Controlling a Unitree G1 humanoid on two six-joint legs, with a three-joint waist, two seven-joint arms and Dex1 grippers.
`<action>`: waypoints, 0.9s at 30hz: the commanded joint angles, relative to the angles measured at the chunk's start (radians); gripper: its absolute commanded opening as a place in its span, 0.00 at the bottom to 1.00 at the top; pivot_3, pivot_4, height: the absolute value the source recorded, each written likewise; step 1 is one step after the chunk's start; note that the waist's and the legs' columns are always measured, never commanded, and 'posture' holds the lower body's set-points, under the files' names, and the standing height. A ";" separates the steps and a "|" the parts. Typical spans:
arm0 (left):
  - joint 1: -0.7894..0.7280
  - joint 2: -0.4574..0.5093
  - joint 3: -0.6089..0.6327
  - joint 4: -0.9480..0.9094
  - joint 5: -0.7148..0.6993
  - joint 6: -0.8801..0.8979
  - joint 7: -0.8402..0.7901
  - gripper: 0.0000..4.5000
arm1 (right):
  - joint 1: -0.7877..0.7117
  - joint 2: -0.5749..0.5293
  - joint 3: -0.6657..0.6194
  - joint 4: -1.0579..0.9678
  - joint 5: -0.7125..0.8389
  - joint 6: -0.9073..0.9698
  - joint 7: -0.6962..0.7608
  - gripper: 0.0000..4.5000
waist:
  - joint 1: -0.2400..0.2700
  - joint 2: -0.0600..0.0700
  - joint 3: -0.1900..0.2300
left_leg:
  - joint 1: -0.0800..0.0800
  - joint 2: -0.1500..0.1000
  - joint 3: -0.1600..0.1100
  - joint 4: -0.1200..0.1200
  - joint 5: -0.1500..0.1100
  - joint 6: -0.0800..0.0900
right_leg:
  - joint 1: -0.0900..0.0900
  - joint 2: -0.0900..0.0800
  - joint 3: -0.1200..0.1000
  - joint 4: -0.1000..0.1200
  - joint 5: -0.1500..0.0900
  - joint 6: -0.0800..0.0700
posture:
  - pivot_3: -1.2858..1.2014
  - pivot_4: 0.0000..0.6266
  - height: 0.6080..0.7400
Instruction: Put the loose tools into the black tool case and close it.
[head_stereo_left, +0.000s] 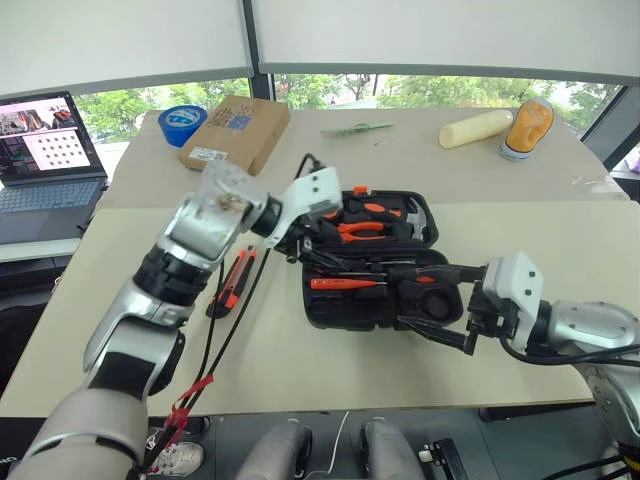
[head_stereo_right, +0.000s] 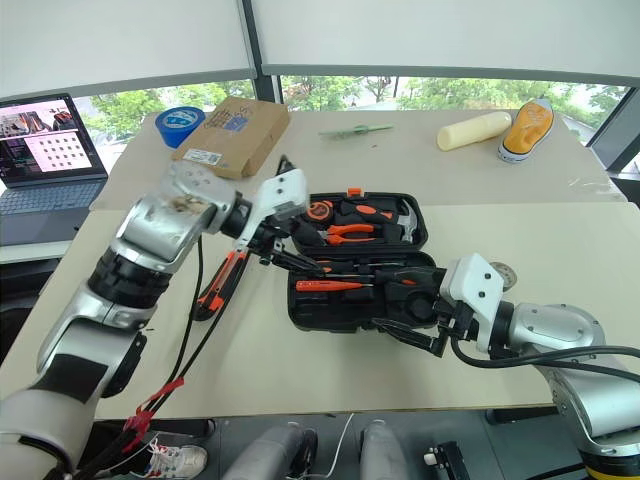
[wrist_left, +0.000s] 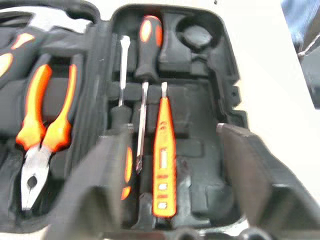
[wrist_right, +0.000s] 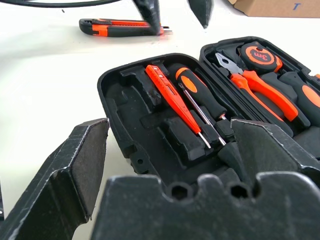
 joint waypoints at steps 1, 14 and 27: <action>0.088 -0.070 0.129 0.068 -0.061 -0.162 0.124 0.27 | -0.016 -0.003 -0.017 -0.010 0.006 -0.010 0.002 1.00 | 0.004 0.000 0.000 | -0.001 0.000 0.000 0.000 0.000 0.000 | 0.000 0.000 0.000 -0.001 0.000 0.000 | 0.52 0.24 0.96; 0.215 -0.092 -0.001 0.072 -0.009 -0.334 0.121 0.01 | -0.019 -0.011 -0.013 -0.008 0.006 0.005 0.000 1.00 | 0.005 0.000 0.000 | -0.001 -0.001 0.000 0.001 0.000 0.000 | 0.001 -0.001 -0.001 -0.001 0.001 0.000 | 0.52 0.24 0.96; 0.222 -0.129 -0.061 0.248 0.065 -0.493 0.157 0.01 | -0.024 -0.005 -0.017 -0.017 0.013 0.021 -0.012 1.00 | 0.006 0.000 0.000 | 0.000 -0.001 0.000 0.001 0.000 0.001 | 0.002 -0.001 -0.001 -0.001 0.001 0.000 | 0.52 0.24 0.96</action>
